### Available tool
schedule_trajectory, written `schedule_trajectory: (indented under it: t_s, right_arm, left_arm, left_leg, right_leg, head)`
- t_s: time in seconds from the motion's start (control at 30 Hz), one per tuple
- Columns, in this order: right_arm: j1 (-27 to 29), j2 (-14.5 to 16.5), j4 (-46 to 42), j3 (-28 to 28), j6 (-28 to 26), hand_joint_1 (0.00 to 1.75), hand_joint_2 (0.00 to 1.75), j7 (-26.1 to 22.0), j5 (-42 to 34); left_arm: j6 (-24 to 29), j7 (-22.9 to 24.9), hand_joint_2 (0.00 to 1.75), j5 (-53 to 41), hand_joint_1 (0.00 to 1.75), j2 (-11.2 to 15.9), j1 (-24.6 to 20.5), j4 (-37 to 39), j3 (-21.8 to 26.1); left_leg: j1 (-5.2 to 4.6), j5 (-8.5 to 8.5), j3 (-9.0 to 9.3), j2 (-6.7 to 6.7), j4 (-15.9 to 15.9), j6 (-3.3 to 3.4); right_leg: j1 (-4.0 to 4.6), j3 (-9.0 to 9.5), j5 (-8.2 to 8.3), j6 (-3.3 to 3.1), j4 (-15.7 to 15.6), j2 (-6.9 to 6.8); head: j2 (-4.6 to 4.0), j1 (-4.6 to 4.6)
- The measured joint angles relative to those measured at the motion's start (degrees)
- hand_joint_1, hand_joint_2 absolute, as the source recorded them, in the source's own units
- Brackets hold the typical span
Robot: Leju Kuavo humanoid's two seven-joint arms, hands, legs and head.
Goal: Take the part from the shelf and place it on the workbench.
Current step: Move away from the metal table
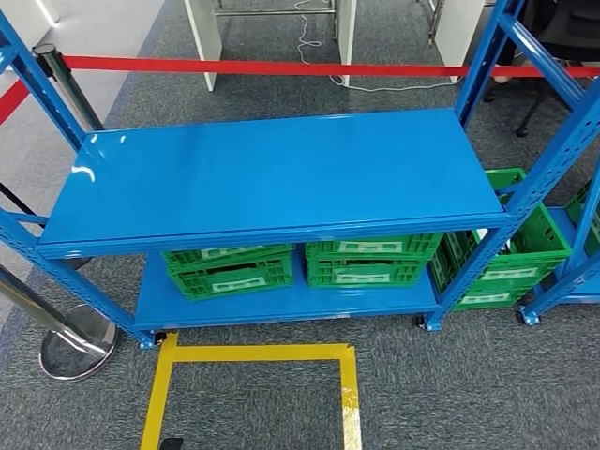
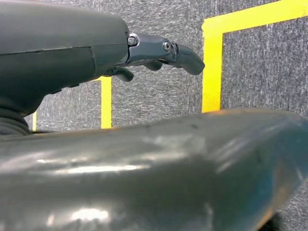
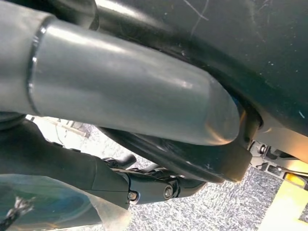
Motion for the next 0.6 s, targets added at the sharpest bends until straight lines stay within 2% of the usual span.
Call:
schedule_trajectory:
  t_s: [0.03,0.1,0.13,0.17,0.23,0.33,0.37,0.4,0.47,0.5,0.53,0.57,0.6]
  right_arm:
    - [0.02,0.00,0.00,-0.10,0.00,0.00,0.00,0.08,0.00]
    - [0.08,0.00,0.01,-0.20,-0.01,0.00,0.00,0.19,0.00]
    - [0.11,-0.01,0.01,-0.22,-0.01,0.00,0.00,0.24,-0.01]
    - [0.14,-0.01,0.01,-0.23,-0.01,0.00,0.00,0.28,-0.02]
    - [0.14,-0.02,0.01,-0.34,-0.01,0.00,0.00,0.42,-0.04]
    - [0.06,-0.04,-0.03,-0.55,0.02,0.00,0.00,0.71,-0.03]
    - [0.03,-0.06,-0.04,-0.58,0.05,0.00,0.00,0.73,-0.01]
    - [-0.01,-0.09,-0.04,-0.59,0.12,0.00,0.00,0.67,0.02]
    - [-0.27,-0.13,-0.04,-0.60,0.31,0.00,0.00,0.45,0.07]
    - [-0.42,-0.15,-0.04,-0.61,0.40,0.00,0.00,0.36,0.08]
    - [-0.53,-0.16,-0.04,-0.61,0.47,0.00,0.00,0.33,0.09]
    - [-0.55,-0.18,-0.04,-0.61,0.52,0.00,0.00,0.34,0.12]
    - [-0.49,-0.19,-0.04,-0.61,0.60,0.00,0.00,0.35,0.19]
  left_arm:
    - [0.02,0.00,0.00,0.00,0.00,0.01,0.04,0.00,0.01]
    - [0.05,0.00,0.00,0.01,0.00,0.01,0.09,0.01,0.01]
    - [0.07,0.01,0.00,0.01,0.00,0.00,0.07,0.01,0.02]
    - [0.07,0.01,0.00,0.02,0.00,-0.02,0.03,0.02,0.04]
    - [0.07,0.07,0.00,0.07,0.00,-0.05,0.00,0.02,0.09]
    - [0.07,0.19,0.00,0.15,0.00,-0.06,0.11,0.02,0.17]
    - [0.06,0.20,0.00,0.15,0.00,-0.06,0.08,0.02,0.20]
    - [0.05,0.20,0.00,0.15,0.00,-0.08,0.04,0.02,0.22]
    - [0.03,0.20,0.00,0.16,0.00,-0.10,0.02,0.02,0.28]
    - [0.03,0.20,0.00,0.16,0.00,-0.12,0.06,0.02,0.31]
    - [0.03,0.20,0.00,0.17,0.00,-0.12,0.08,0.02,0.34]
    - [0.03,0.20,0.00,0.17,0.00,-0.13,0.10,0.02,0.37]
    - [0.01,0.20,0.00,0.17,0.00,-0.15,0.12,0.02,0.39]
  left_leg:
    - [0.16,1.40,-0.10,0.01,-0.60,-0.08]
    - [0.42,6.29,2.20,0.06,-7.11,-0.10]
    - [0.39,7.97,3.68,0.11,-10.65,-0.05]
    - [0.30,8.69,4.84,0.17,-13.31,0.12]
    - [-0.04,8.05,5.76,0.24,-15.08,0.66]
    - [0.08,7.80,6.48,0.21,-15.96,1.79]
    - [0.17,7.76,6.77,0.23,-16.22,2.14]
    - [0.13,7.63,6.97,0.29,-16.32,2.46]
    - [-0.09,7.20,7.34,0.40,-16.32,2.96]
    - [-0.21,6.95,7.63,0.41,-16.32,3.10]
    - [-0.31,6.67,8.01,0.36,-16.32,3.16]
    - [-0.38,6.34,8.53,0.27,-16.32,3.17]
    - [-0.45,5.96,9.03,0.18,-16.32,3.11]
  right_leg:
    - [-0.02,0.30,-0.21,0.05,0.00,0.05]
    - [-0.06,0.89,-0.77,0.33,-0.02,0.12]
    - [0.02,1.18,-1.14,0.63,0.01,0.14]
    - [0.07,1.23,-1.46,0.96,0.02,0.15]
    - [0.12,1.35,-1.85,1.72,-0.14,0.08]
    - [-0.02,1.42,-2.67,2.64,0.51,0.00]
    - [0.00,0.47,-3.73,2.82,2.53,0.02]
    - [0.03,-1.35,-5.21,2.93,5.87,0.04]
    - [0.14,-5.97,-7.87,3.02,13.58,0.06]
    - [0.21,-7.52,-7.92,2.99,15.78,0.05]
    - [0.28,-7.99,-6.78,2.89,15.80,0.05]
    - [0.34,-7.37,-4.54,2.69,13.54,0.05]
    - [0.40,-6.07,-1.87,2.42,9.76,0.03]
  head:
    - [0.00,-0.02]
    - [0.00,-0.02]
    - [0.00,-0.03]
    - [0.00,-0.04]
    - [0.00,-0.03]
    - [-0.01,0.05]
    - [-0.01,0.09]
    - [-0.01,0.10]
    - [0.00,0.08]
    - [0.00,0.06]
    - [0.00,0.07]
    - [0.00,0.08]
    - [0.00,0.08]
